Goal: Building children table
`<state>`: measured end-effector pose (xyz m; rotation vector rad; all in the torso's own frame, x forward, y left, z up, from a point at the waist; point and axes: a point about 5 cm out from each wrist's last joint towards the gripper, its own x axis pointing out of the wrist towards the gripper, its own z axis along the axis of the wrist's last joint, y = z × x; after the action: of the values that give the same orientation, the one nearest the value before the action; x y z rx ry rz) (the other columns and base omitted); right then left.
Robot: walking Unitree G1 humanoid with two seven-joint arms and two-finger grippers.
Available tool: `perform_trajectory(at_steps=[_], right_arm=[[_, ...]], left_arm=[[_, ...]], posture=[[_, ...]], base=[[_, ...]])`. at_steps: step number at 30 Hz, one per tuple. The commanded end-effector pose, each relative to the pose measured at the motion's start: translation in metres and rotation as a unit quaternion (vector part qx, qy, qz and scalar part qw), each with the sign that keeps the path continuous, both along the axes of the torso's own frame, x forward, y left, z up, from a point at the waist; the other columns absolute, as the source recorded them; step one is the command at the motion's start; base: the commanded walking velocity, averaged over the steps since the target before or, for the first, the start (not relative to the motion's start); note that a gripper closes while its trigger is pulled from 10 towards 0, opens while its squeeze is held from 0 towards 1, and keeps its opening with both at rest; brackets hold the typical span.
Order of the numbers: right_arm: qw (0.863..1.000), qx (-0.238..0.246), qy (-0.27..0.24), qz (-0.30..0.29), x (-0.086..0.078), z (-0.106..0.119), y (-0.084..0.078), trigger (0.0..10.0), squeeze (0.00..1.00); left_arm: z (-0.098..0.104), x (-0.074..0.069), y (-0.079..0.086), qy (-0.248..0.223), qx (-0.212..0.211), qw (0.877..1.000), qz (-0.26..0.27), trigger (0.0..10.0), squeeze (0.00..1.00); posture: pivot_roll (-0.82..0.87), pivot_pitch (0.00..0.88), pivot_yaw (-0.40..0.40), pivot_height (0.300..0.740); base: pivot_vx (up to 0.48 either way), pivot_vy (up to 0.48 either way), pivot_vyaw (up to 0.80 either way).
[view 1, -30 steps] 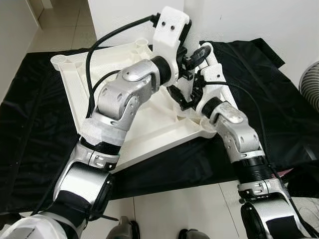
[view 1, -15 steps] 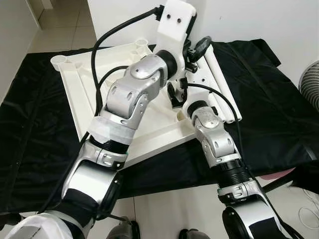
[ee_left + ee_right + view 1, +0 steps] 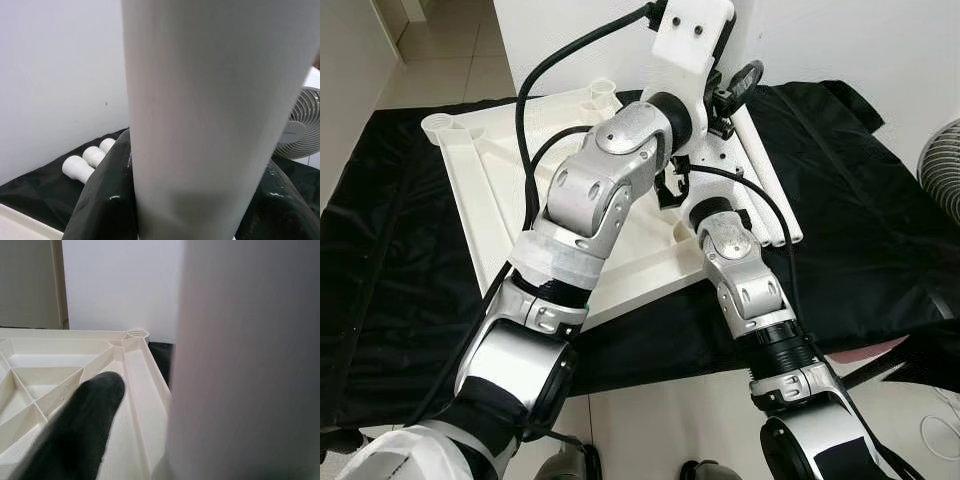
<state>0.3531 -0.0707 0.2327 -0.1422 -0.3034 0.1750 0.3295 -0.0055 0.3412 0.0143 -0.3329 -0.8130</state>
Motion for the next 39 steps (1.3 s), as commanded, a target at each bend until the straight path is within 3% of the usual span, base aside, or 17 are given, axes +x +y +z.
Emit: perform_trajectory(at_steps=[1, 4, 5, 6, 8, 9, 15, 16, 17, 22, 23, 28, 29, 30, 31, 38, 39], right_arm=[[1.000, 0.013, -0.029, 0.000, -0.004, 0.010, 0.000, 4.6, 0.00], [0.999, 0.017, -0.033, -0.003, -0.003, 0.012, -0.001, 4.4, 0.00], [0.999, 0.016, -0.037, -0.006, -0.003, 0.013, -0.002, 1.0, 0.00], [0.999, 0.017, -0.040, -0.007, -0.004, 0.013, -0.003, 2.0, 0.00], [0.999, 0.017, -0.041, -0.008, -0.004, 0.014, -0.004, 2.0, 0.00], [0.999, 0.019, -0.044, -0.008, -0.004, 0.014, -0.004, 0.0, 0.00], [0.998, 0.019, -0.051, -0.013, -0.005, 0.015, -0.005, 0.0, 0.00], [0.998, 0.019, -0.052, -0.015, -0.005, 0.016, -0.005, 2.5, 0.00], [0.998, 0.021, -0.051, -0.015, -0.005, 0.015, -0.006, 10.0, 0.00], [0.998, 0.024, -0.049, -0.016, -0.005, 0.015, -0.006, 10.0, 0.00], [0.998, 0.030, -0.045, -0.014, -0.005, 0.015, -0.006, 10.0, 0.00], [0.999, 0.049, -0.022, 0.000, -0.002, 0.011, -0.005, 10.0, 0.00], [0.998, 0.053, -0.016, 0.001, -0.001, 0.009, -0.005, 10.0, 0.00], [0.998, 0.053, -0.016, 0.001, -0.001, 0.009, -0.005, 10.0, 0.00], [0.998, 0.056, -0.012, 0.001, -0.001, 0.009, -0.006, 10.0, 0.00], [0.997, 0.069, 0.001, -0.013, 0.004, 0.007, -0.014, 10.0, 0.00], [0.996, 0.082, 0.007, -0.024, 0.005, 0.007, -0.021, 10.0, 0.00]], left_arm=[[0.001, 0.000, -0.003, -0.002, -0.002, 1.000, 0.011, 10.0, 0.00], [0.000, 0.000, -0.003, -0.001, -0.002, 1.000, 0.011, 10.0, 0.00], [0.000, 0.000, -0.004, 0.000, -0.001, 1.000, 0.010, 10.0, 0.00], [0.000, 0.000, -0.004, 0.000, -0.001, 1.000, 0.010, 10.0, 0.00], [0.000, 0.000, -0.004, 0.000, -0.001, 1.000, 0.010, 10.0, 0.00], [-0.001, 0.000, -0.005, 0.000, 0.000, 1.000, 0.010, 10.0, 0.00], [-0.002, 0.000, -0.005, 0.002, 0.001, 1.000, 0.010, 10.0, 0.00], [-0.003, 0.000, -0.005, 0.002, 0.001, 1.000, 0.010, 10.0, 0.00], [-0.003, 0.000, -0.005, 0.001, 0.003, 1.000, 0.010, 10.0, 0.00], [-0.003, 0.000, -0.004, 0.002, -0.002, 1.000, 0.009, 10.0, 0.00], [-0.003, -0.001, -0.003, 0.006, -0.011, 1.000, 0.003, 10.0, 1.00], [0.005, -0.003, 0.000, 0.008, -0.050, 0.999, -0.019, 10.0, 1.00], [0.008, -0.005, 0.002, 0.010, -0.065, 0.997, -0.030, 10.0, 0.10], [0.008, -0.005, 0.002, 0.010, -0.065, 0.997, -0.030, 10.0, 0.10], [0.010, -0.006, 0.003, 0.012, -0.075, 0.996, -0.037, 10.0, 0.00], [0.019, -0.008, 0.012, 0.013, -0.126, 0.990, -0.064, 10.0, 0.00], [0.020, -0.008, 0.017, 0.012, -0.133, 0.988, -0.072, 10.0, 0.00]], posture=[[-0.08, 0.054, 0.069, 0.740], [-0.08, 0.054, 0.069, 0.740], [-0.08, 0.054, 0.068, 0.740], [-0.08, 0.054, 0.069, 0.740], [-0.08, 0.054, 0.069, 0.740], [-0.08, 0.054, 0.068, 0.740], [-0.09, 0.056, 0.068, 0.740], [-0.09, 0.056, 0.068, 0.740], [-0.09, 0.056, 0.068, 0.740], [-0.09, 0.058, 0.064, 0.740], [-0.09, 0.058, 0.064, 0.740], [-0.08, 0.068, 0.066, 0.740], [-0.08, 0.068, 0.066, 0.740], [-0.08, 0.068, 0.066, 0.740], [-0.08, 0.068, 0.066, 0.740], [-0.08, 0.070, 0.065, 0.740], [-0.08, 0.076, 0.068, 0.740]], base=[[0.000, 0.000, 0.00], [0.000, 0.000, 0.00], [0.000, 0.000, 0.00], [0.000, 0.000, 0.00], [0.000, 0.000, 0.00], [0.000, 0.000, 0.00], [0.000, 0.000, 0.00], [0.000, 0.000, 0.00], [0.000, 0.000, 0.00], [0.000, 0.000, 0.00], [0.000, 0.000, 0.00], [0.000, 0.000, 0.00], [0.000, 0.000, 0.00], [0.000, 0.000, 0.00], [0.000, 0.000, 0.00], [0.000, 0.000, 0.00], [0.000, 0.000, 0.00]])
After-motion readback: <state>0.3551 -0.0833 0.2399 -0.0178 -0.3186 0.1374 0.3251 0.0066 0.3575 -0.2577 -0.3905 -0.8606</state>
